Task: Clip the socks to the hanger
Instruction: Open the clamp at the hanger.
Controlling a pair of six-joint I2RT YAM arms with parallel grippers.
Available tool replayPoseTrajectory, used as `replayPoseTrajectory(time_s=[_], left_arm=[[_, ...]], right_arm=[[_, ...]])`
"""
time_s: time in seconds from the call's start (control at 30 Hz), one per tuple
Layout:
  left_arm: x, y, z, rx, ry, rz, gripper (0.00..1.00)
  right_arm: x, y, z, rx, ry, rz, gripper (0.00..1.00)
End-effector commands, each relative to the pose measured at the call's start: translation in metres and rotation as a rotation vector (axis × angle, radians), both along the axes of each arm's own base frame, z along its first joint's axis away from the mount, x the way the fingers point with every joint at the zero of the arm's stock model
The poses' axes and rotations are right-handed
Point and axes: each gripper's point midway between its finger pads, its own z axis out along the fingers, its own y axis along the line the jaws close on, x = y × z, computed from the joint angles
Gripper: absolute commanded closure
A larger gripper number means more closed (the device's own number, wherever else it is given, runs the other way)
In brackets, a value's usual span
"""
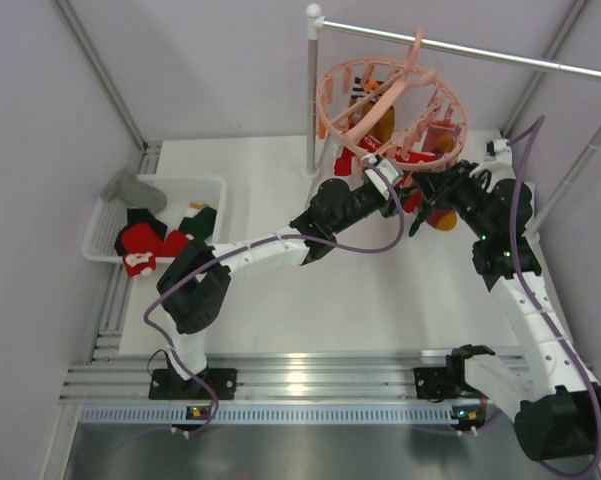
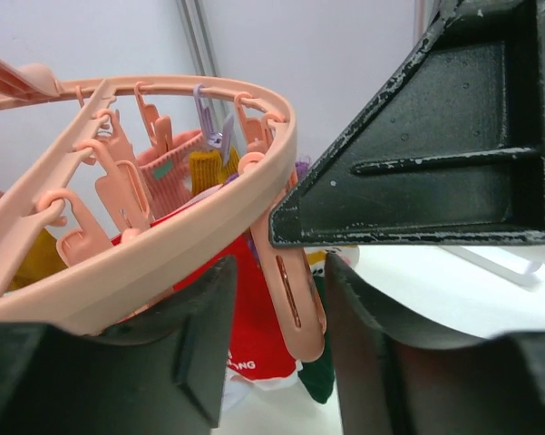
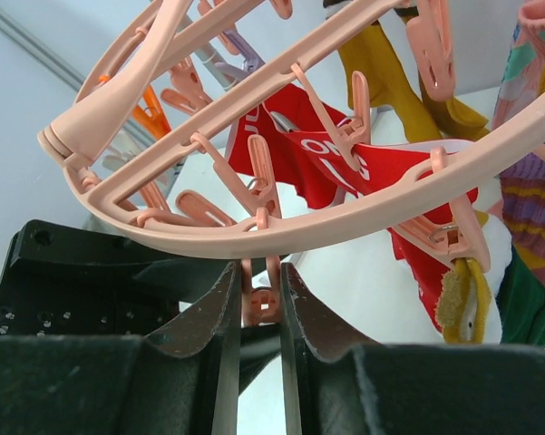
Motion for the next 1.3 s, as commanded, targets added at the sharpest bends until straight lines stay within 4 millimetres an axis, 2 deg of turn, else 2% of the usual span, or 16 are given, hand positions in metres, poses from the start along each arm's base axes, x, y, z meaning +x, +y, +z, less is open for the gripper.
replayPoseTrajectory(time_s=[0.0,0.1,0.17,0.2,0.27,0.33,0.57,0.87,1.13,1.27], left_arm=[[0.003,-0.004,0.035,-0.069,-0.078,-0.006,0.54],[0.0,-0.007,0.035,-0.068,-0.085,-0.027,0.62],[0.0,-0.007,0.034,-0.064,-0.086,-0.028,0.63],[0.0,-0.007,0.034,-0.062,-0.086,-0.031,0.69],[-0.002,-0.007,0.034,-0.057,-0.088,-0.036,0.75],[-0.002,-0.006,0.034,-0.056,-0.091,-0.038,0.8],[-0.005,-0.009,0.036,-0.054,-0.096,-0.052,0.82],[-0.015,-0.013,0.036,-0.054,-0.073,-0.086,0.83],[-0.024,-0.019,0.032,-0.04,-0.061,-0.103,0.85],[-0.028,-0.022,0.029,-0.028,-0.056,-0.116,0.87]], right_arm=[[0.0,0.002,0.022,0.031,-0.04,0.023,1.0],[0.0,0.002,0.022,0.04,-0.035,0.025,1.0],[0.001,0.002,0.023,0.046,-0.038,0.025,1.0],[0.001,0.001,0.022,0.045,-0.037,0.024,1.0],[0.0,0.001,0.024,0.054,-0.04,0.021,1.0],[0.001,0.0,0.024,0.067,-0.038,0.012,0.96],[0.006,0.0,0.023,0.11,-0.034,-0.002,0.77],[0.012,-0.004,0.03,0.142,-0.062,-0.033,0.6],[0.015,-0.004,0.027,0.122,-0.061,-0.05,0.6],[0.016,-0.005,0.025,0.115,-0.061,-0.063,0.53]])
